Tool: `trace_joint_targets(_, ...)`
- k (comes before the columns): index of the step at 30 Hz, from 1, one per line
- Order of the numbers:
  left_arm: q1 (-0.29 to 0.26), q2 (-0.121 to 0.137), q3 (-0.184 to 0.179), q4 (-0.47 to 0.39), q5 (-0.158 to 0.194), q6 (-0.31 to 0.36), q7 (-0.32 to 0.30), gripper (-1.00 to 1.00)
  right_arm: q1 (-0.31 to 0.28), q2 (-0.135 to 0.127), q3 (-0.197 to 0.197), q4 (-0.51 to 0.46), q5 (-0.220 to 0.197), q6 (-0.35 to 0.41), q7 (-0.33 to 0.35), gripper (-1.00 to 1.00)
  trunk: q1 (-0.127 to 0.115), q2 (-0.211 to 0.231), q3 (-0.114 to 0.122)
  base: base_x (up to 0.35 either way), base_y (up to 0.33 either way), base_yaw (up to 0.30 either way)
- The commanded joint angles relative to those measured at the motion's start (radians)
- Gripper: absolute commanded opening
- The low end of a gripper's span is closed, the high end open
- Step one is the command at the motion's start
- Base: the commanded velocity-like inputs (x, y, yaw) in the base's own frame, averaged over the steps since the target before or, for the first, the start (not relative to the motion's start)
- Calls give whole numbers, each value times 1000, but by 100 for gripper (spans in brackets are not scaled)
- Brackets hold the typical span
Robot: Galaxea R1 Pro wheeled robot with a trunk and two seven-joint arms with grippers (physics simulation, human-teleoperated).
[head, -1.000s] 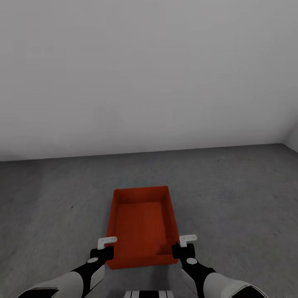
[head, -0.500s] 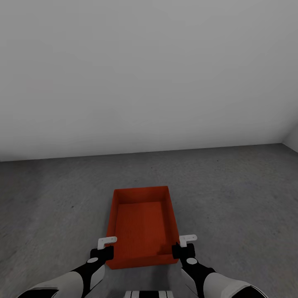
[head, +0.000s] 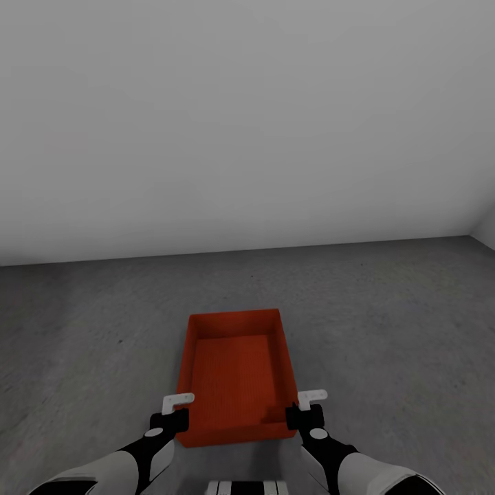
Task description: Move the two storage containers from the living room to the garage. In the garage, place one container on the floor and stack the other container on top of it (either order is fine).
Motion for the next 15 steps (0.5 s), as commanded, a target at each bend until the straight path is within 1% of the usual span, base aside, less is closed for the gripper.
trace_joint_targets(1,0,0,6,-2,14,-6,8,-100,-1,3,-53,1,-2,0,18,-100,0,-1,-5,0,0,0)
trace_joint_targets(7,0,0,6,-2,14,-6,8,-100,-1,4,-53,1,-2,0,18,-100,3,-2,-28,0,0,0)
trace_joint_targets(15,0,0,6,-2,14,-6,7,-100,-1,3,-53,1,-2,0,18,-100,3,-2,-28,0,0,0)
